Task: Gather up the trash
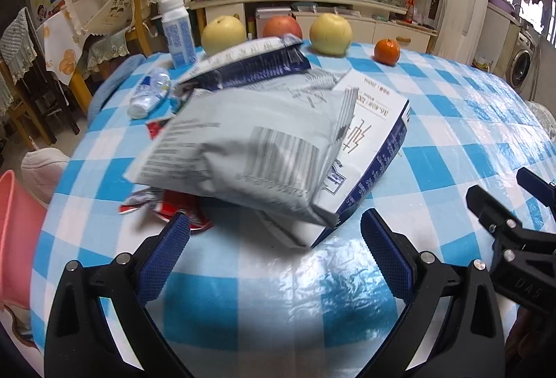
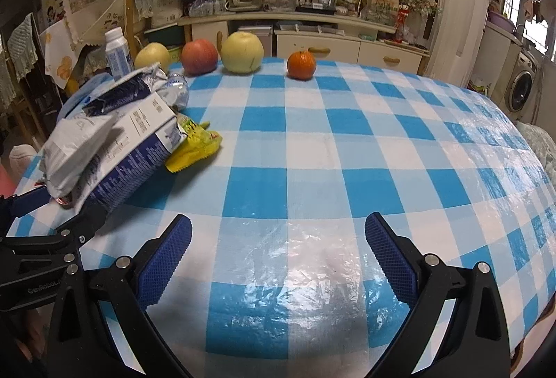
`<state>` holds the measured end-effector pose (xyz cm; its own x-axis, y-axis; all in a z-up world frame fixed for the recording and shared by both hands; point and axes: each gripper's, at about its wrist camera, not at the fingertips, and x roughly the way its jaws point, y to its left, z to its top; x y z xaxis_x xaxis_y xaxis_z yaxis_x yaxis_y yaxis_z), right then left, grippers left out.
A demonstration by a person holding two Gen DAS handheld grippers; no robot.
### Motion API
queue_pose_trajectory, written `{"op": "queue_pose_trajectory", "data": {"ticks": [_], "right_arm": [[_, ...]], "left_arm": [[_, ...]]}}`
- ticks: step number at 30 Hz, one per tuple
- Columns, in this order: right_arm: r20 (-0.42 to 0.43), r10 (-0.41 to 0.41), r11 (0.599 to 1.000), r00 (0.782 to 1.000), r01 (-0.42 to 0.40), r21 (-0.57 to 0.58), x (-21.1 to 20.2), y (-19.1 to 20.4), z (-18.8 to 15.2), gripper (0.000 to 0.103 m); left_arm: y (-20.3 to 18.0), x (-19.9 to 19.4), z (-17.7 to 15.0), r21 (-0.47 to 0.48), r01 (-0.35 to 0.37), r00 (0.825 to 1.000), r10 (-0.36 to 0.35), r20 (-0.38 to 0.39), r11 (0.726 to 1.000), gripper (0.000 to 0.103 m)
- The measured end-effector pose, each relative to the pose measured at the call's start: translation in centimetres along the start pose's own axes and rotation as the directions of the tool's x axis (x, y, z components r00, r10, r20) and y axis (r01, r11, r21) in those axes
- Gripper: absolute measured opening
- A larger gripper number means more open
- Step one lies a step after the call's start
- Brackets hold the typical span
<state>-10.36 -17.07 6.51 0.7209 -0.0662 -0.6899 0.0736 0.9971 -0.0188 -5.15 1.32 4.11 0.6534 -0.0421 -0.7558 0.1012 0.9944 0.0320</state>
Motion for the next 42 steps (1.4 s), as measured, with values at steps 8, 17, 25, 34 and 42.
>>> {"op": "queue_pose_trajectory", "data": {"ticks": [8,17,25,34,42], "right_arm": [[0.112,-0.011,0.999,0.994,0.016,-0.049,-6.1,1.8,1.2,0.099],[0.207,0.008,0.999,0.978,0.001,-0.047,-12.9,3.6,1.2,0.099],[0.28,0.025,0.998,0.96,-0.008,-0.064,-18.2,5.1,1.2,0.099],[0.338,0.031,0.997,0.941,-0.004,-0.078,-22.3,6.3,1.1,0.099],[0.364,0.016,0.997,0.931,0.013,-0.078,-24.1,6.6,0.5,0.099]], "left_arm": [[2.5,-5.9,0.1,-0.03,0.016,0.993,-0.012,0.116,0.999,0.099],[5.1,-13.4,-0.1,-0.057,0.028,0.967,-0.012,0.253,0.998,0.099],[7.1,-17.8,-0.8,-0.097,0.026,0.948,0.006,0.319,0.995,0.099],[8.5,-21.3,-1.7,-0.128,0.04,0.926,0.012,0.377,0.991,0.099],[8.7,-23.2,-2.3,-0.122,0.046,0.915,0.007,0.403,0.991,0.099]]}}
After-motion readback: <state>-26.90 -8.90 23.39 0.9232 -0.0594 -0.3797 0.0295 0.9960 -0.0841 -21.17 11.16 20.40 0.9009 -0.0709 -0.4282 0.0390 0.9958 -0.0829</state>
